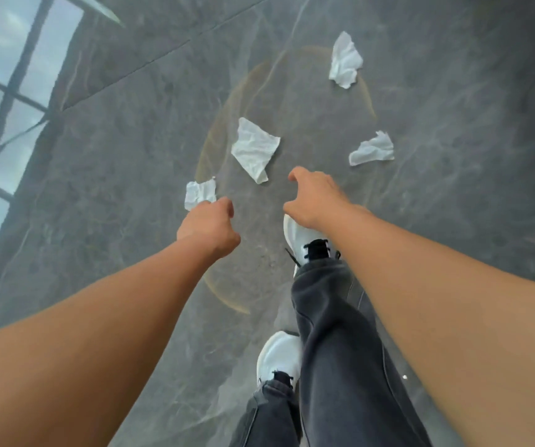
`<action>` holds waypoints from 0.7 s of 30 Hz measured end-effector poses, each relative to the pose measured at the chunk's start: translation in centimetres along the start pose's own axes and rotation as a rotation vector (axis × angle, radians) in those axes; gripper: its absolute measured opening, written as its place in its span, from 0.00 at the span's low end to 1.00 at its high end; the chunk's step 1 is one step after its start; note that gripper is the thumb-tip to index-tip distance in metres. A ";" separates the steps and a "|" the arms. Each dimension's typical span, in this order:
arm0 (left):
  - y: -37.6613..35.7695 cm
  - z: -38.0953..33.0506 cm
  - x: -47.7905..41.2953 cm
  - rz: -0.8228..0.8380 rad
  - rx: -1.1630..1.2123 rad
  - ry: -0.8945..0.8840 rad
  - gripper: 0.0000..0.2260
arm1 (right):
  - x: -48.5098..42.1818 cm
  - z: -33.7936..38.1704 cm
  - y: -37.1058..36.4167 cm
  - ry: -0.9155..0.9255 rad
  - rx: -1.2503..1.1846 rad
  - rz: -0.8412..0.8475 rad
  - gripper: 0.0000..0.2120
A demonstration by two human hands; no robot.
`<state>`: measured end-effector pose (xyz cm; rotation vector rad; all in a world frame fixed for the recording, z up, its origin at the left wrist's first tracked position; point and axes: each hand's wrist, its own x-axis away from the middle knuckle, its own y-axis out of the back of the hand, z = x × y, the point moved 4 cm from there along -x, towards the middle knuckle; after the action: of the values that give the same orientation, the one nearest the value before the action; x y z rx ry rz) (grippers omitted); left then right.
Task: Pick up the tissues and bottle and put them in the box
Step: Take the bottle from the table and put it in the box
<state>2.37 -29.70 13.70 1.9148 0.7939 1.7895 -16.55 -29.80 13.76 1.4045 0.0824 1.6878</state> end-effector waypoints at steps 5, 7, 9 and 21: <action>-5.3 4.0 -10.0 -0.168 0.051 0.146 0.26 | -12.8 3.4 -6.3 0.175 0.265 0.002 0.29; -7.5 5.5 -13.5 -0.233 0.083 0.216 0.29 | -16.9 3.6 -8.6 0.242 0.444 -0.040 0.33; -8.8 6.4 -15.6 -0.334 0.107 0.255 0.26 | -19.2 3.9 -10.2 0.333 0.549 -0.161 0.30; -1.3 -2.1 -7.5 -0.152 -0.025 -0.139 0.06 | -6.3 -0.2 -0.1 0.269 0.231 -0.219 0.11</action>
<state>-0.03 -33.74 7.37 1.8862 0.8399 1.5519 -17.03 -33.79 8.90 1.2718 0.5780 1.7109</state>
